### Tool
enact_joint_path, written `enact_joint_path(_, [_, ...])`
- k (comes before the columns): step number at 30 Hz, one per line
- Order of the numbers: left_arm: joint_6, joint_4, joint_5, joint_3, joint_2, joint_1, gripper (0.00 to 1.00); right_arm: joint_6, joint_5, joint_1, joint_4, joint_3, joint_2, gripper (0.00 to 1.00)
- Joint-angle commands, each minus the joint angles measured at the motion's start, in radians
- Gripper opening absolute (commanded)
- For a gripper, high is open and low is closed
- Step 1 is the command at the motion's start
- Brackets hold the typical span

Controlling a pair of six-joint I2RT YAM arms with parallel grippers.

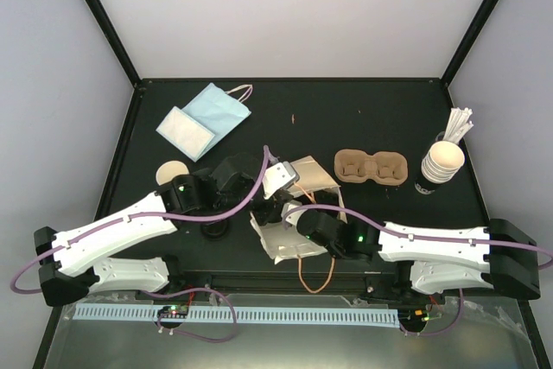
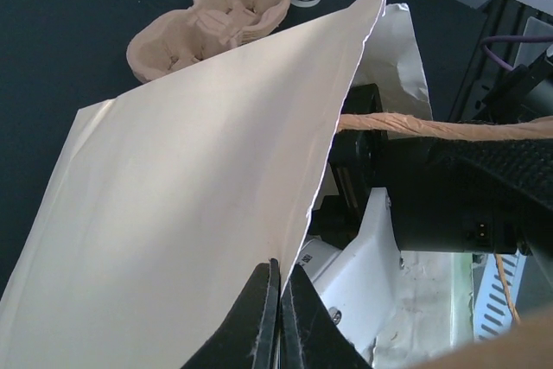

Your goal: Pack the takeout coffee

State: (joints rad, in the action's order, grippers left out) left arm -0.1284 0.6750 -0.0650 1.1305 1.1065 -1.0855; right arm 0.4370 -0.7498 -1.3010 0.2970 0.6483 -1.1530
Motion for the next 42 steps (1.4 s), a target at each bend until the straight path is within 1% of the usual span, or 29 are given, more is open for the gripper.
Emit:
enact_joint_path(1, [-0.018, -0.043, -0.086, 0.046, 0.010, -0.004, 0.02, 0.000, -0.040, 0.042, -0.102, 0.011, -0.010, 0.55])
enact_joint_path(7, [-0.032, -0.050, -0.117, 0.050, 0.013, 0.010, 0.02, 0.014, -0.044, 0.042, -0.129, 0.000, -0.013, 0.55])
enact_joint_path(16, [-0.075, -0.046, -0.206, 0.082, 0.017, 0.041, 0.02, -0.017, -0.009, 0.042, -0.062, 0.023, -0.002, 0.55])
enact_joint_path(21, [-0.117, -0.003, -0.253, 0.114, 0.032, 0.060, 0.02, -0.065, 0.045, 0.043, 0.066, 0.070, 0.003, 0.55])
enact_joint_path(30, [-0.244, 0.001, -0.434, 0.148, 0.049, 0.103, 0.02, -0.168, 0.200, 0.042, 0.349, 0.194, 0.018, 0.52])
enact_joint_path(34, [-0.306, 0.000, -0.521, 0.147, 0.061, 0.137, 0.02, -0.223, 0.277, 0.043, 0.511, 0.268, 0.012, 0.52])
enact_joint_path(38, [-0.363, -0.003, -0.619, 0.142, 0.071, 0.176, 0.02, -0.256, 0.394, 0.060, 0.625, 0.335, 0.001, 0.52])
enact_joint_path(42, [-0.393, 0.005, -0.714, 0.137, 0.082, 0.220, 0.02, -0.260, 0.505, 0.114, 0.678, 0.380, -0.028, 0.52])
